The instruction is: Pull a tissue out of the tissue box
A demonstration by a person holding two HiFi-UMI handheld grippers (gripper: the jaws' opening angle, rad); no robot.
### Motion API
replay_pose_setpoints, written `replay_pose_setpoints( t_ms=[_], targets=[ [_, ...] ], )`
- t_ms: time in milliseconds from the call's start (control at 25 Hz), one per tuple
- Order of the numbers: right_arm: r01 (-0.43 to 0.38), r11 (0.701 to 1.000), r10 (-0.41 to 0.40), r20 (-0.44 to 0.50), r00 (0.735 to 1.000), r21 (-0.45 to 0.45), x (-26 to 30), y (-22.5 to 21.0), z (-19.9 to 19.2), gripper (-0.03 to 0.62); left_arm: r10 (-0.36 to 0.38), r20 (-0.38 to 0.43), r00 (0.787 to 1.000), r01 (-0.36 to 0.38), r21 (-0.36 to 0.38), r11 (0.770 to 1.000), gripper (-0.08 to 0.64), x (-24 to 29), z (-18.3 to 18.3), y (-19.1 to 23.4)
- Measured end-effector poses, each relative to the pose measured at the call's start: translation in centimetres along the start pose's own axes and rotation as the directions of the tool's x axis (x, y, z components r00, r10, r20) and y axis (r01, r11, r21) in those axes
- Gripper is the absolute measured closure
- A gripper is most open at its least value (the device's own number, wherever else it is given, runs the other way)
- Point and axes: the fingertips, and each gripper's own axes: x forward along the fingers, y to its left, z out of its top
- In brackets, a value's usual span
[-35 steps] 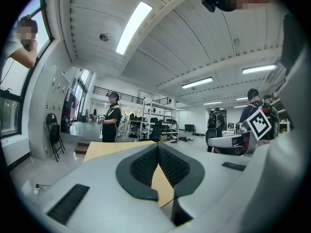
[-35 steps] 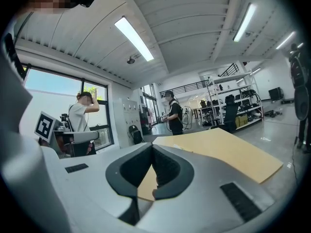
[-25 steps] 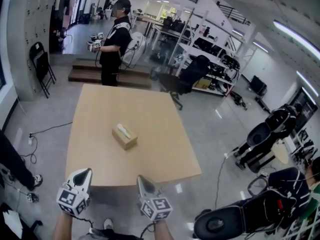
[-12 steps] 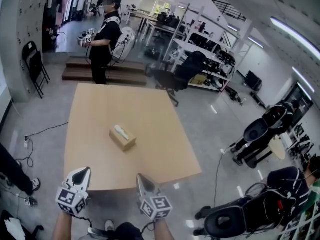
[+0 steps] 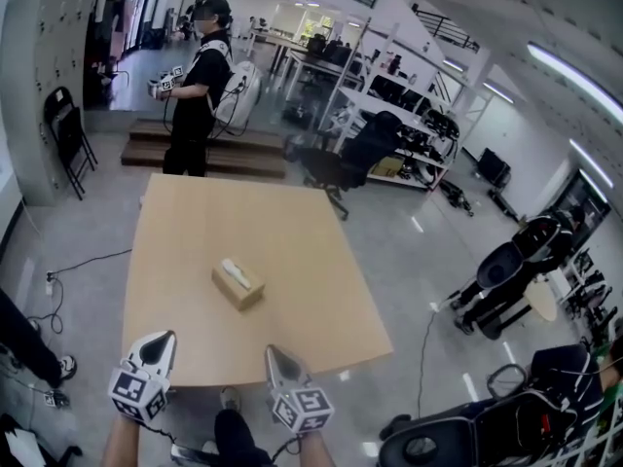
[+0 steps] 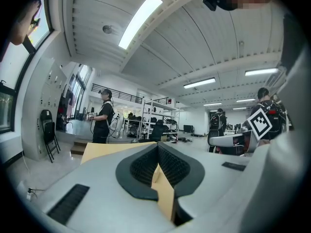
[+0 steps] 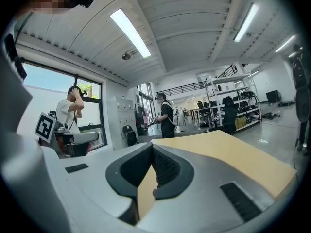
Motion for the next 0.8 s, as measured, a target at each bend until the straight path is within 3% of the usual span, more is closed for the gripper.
replay_pose_setpoints(
  t_ms=[360,800],
  targets=[
    [-0.024,1.0,0.024,0.001,1.0,0.009,4.0,-2.2,0.8,0.581,0.015,-0.011,1.0,-0.015,0.016,1.0,0.552,3.7,0.5,1.4],
    [-0.073,0.997,0.074,-0.029,0.997,0.024,8.9,-4.2,0.8,0.581,0.052,-0.024,0.998,-0.053,-0.016,0.998,0.552,8.0,0.1,3.9]
  ],
)
